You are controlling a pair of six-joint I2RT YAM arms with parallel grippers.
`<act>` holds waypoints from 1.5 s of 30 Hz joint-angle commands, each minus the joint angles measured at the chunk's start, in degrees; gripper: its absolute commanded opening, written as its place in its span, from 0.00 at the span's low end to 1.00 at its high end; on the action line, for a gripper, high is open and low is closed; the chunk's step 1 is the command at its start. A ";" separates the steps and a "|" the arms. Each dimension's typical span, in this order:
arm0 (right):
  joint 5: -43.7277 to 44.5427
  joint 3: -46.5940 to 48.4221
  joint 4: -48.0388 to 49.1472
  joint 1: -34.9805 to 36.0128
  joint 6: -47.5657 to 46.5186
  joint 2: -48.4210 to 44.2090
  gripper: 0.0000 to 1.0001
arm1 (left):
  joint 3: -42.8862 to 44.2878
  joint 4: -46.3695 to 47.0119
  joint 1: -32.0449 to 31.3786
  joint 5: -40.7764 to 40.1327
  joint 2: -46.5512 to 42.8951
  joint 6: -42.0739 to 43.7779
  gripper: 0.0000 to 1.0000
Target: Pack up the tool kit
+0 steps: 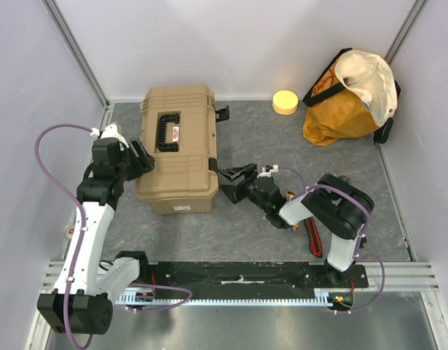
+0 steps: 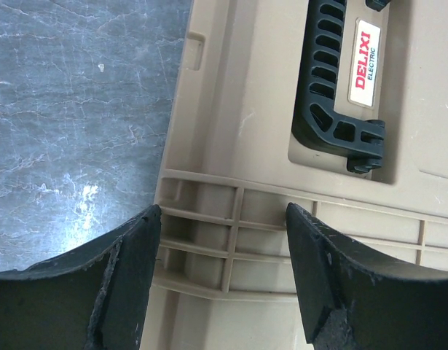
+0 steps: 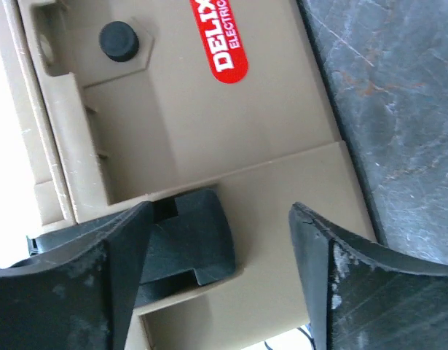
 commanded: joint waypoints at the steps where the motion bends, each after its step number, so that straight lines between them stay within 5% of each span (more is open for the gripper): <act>1: -8.24 1.80 21.93 3.40 2.68 -2.98 0.92 | -1.59 -7.25 -3.51 10.74 3.02 -5.87 0.73; 12: -3.70 3.99 39.23 7.09 12.52 1.42 0.98 | -2.38 -7.34 -4.22 9.95 1.88 -8.42 0.73; 16: -1.30 8.11 38.29 9.37 9.90 -2.09 0.98 | -2.46 -7.26 -4.39 9.60 2.23 -8.51 0.73; 24: 3.36 11.46 39.25 10.96 9.89 -3.58 0.75 | -2.46 -7.25 -5.71 8.98 2.85 -8.60 0.73; 45: 2.57 4.96 36.17 6.66 9.89 -3.06 0.82 | -0.89 0.48 -10.37 11.62 11.37 -10.00 0.72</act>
